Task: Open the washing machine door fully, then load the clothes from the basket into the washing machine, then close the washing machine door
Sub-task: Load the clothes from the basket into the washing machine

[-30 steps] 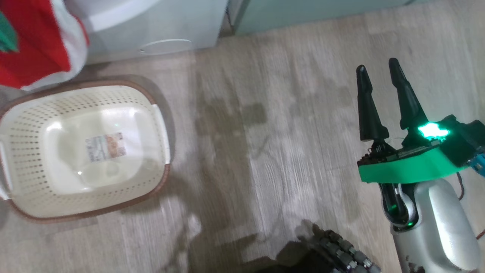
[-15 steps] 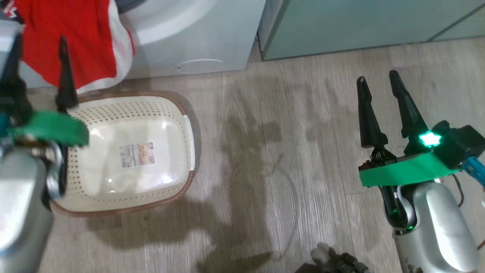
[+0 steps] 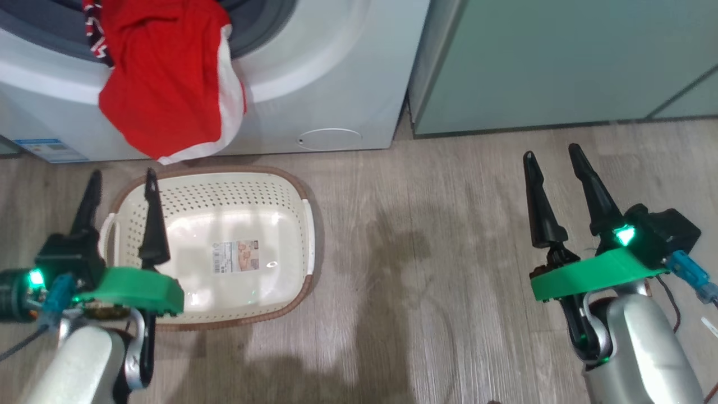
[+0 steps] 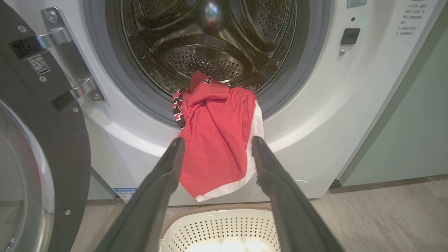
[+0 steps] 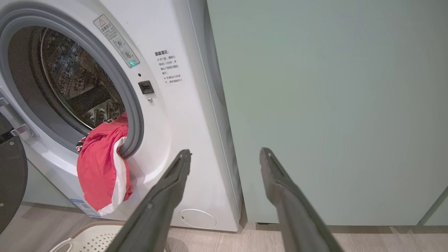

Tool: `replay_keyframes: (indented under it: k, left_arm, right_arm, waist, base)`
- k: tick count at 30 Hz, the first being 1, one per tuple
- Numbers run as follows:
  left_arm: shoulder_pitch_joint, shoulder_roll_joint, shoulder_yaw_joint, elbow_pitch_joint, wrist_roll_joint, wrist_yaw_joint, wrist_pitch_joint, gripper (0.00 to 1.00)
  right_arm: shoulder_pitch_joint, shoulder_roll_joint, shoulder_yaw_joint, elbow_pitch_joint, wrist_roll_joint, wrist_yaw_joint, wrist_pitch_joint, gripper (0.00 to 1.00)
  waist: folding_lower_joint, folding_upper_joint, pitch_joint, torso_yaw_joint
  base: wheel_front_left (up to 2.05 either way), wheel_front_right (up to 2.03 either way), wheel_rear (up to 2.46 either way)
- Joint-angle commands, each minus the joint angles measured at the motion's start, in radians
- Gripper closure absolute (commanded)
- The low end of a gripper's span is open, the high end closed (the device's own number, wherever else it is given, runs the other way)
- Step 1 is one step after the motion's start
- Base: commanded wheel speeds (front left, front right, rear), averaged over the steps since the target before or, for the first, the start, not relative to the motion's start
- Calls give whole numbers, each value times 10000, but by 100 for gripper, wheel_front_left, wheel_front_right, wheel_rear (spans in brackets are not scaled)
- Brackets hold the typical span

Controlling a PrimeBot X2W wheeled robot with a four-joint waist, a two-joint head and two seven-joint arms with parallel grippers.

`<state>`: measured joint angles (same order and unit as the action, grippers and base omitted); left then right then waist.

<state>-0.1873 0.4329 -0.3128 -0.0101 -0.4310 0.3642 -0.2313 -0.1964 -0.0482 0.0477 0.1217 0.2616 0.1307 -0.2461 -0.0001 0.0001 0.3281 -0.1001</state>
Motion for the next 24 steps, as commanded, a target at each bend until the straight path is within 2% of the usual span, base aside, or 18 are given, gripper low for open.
replay_keyframes:
  k: [1,24]
  left_arm:
    - [-64,147,326,-366,-45,75,-87,0]
    - [-473,24,449,-160,-419,-167,-163,0]
  right_arm:
    - [87,-20,174,-271,-120,0,85,0]
    - [2,-20,178,-349,-73,0,142,0]
  waist:
    - [1,-1,-143,143]
    - [1,-1,170,241]
  base:
    - [0,0,0]
    - [0,0,0]
